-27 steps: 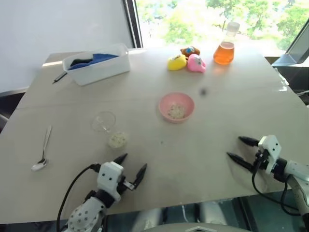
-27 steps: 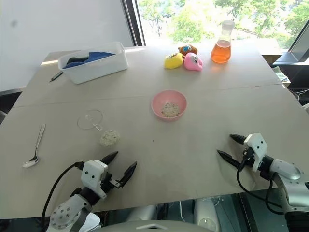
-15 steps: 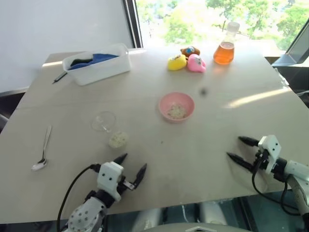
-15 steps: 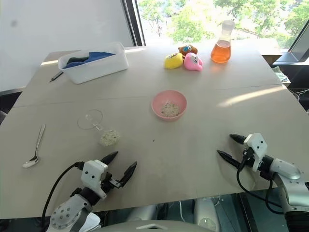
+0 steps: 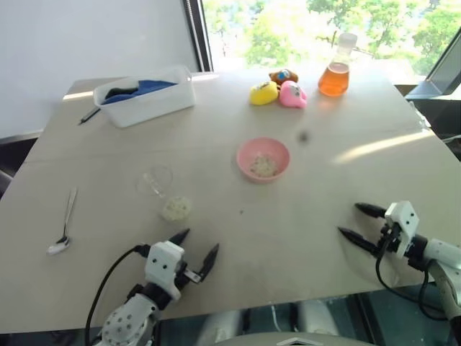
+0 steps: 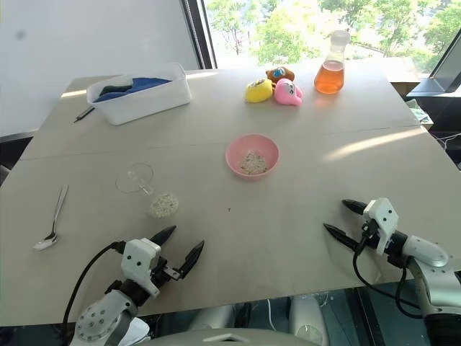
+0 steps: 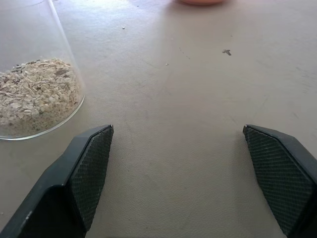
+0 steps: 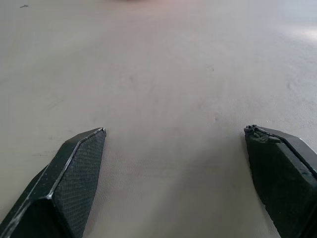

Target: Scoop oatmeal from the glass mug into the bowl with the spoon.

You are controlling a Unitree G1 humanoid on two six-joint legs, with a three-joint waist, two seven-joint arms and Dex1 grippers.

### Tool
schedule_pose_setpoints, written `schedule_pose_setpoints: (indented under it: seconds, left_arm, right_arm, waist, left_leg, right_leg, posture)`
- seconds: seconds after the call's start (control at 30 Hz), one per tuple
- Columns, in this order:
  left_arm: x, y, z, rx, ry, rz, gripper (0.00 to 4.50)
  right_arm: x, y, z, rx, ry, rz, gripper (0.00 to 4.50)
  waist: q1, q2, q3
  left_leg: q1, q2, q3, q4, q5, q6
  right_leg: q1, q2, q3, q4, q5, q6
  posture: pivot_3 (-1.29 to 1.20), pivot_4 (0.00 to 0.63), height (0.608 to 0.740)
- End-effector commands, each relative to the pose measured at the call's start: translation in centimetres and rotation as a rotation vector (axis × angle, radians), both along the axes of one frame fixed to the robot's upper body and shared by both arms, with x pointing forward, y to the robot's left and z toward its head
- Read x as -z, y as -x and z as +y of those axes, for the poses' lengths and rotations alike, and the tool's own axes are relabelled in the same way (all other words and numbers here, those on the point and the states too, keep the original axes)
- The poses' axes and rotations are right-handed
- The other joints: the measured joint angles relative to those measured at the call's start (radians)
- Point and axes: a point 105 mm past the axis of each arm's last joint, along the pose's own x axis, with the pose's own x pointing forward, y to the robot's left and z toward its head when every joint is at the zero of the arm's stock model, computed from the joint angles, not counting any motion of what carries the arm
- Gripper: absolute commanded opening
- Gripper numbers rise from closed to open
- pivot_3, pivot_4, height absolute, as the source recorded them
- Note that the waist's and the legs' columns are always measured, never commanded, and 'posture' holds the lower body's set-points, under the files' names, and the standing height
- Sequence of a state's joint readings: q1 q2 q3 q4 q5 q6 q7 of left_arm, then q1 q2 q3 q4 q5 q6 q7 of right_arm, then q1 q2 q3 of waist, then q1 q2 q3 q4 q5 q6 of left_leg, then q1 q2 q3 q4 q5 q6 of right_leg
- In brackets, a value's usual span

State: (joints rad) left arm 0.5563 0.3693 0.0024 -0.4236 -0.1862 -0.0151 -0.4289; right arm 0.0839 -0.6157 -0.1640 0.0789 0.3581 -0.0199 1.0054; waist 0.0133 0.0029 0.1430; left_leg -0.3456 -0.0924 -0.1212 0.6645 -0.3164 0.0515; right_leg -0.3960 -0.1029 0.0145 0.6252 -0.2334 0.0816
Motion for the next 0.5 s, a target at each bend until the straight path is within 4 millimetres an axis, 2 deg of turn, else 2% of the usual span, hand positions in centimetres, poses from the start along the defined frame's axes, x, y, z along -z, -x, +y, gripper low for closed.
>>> schedule_pose_setpoints:
  seconds: [0.03, 0.17, 0.3, 0.4, 0.5]
  left_arm:
    - [1.0, 0.9, 0.6, -0.053, -0.002, 0.047, 4.43]
    - [0.3, 1.6, 0.9, -0.122, 0.037, 0.027, 4.43]
    - [0.6, 3.2, 1.7, -0.209, 0.026, 0.047, 4.43]
    - [0.5, 4.1, 3.6, -0.334, 0.026, 0.048, 4.43]
    - [-1.0, 3.6, 6.9, -0.486, 0.026, -0.013, 4.43]
  right_arm:
    - [1.1, 0.7, 1.1, -0.068, 0.009, 0.050, 4.50]
    - [0.8, 1.2, 2.5, -0.167, 0.034, 0.037, 4.50]
    - [-1.4, 1.0, 5.0, -0.225, -0.075, 0.020, 4.50]
    - [-3.1, 1.7, 7.2, -0.350, -0.090, 0.018, 4.50]
    - [-5.3, 2.6, 9.4, -0.479, -0.117, 0.017, 4.50]
  waist:
    - [0.000, 0.000, 0.000]
    - [-0.001, -0.002, 0.002]
    - [-0.001, -0.004, 0.004]
    - [0.000, -0.003, 0.013]
    - [0.003, -0.001, 0.018]
  left_leg:
    - [0.000, 0.000, 0.000, 0.000, 0.000, 0.000]
    - [0.000, 0.000, 0.000, 0.000, 0.000, 0.000]
    - [-0.001, 0.001, 0.000, 0.000, 0.000, 0.000]
    - [-0.002, 0.001, 0.000, 0.000, -0.001, 0.000]
    - [-0.004, 0.001, -0.001, 0.000, -0.001, 0.000]
  right_leg:
    - [0.000, 0.000, 0.000, 0.000, 0.000, 0.000]
    - [0.000, 0.000, 0.000, 0.000, 0.000, 0.000]
    - [0.000, 0.000, 0.001, 0.000, 0.000, 0.000]
    - [-0.001, 0.000, 0.002, 0.000, 0.000, 0.000]
    - [-0.002, -0.001, 0.001, 0.000, 0.000, 0.000]
  posture:
    - [0.00, 0.150, 0.740]
    - [0.00, 0.150, 0.740]
    - [0.00, 0.150, 0.740]
    - [0.00, 0.150, 0.740]
    - [0.00, 0.150, 0.740]
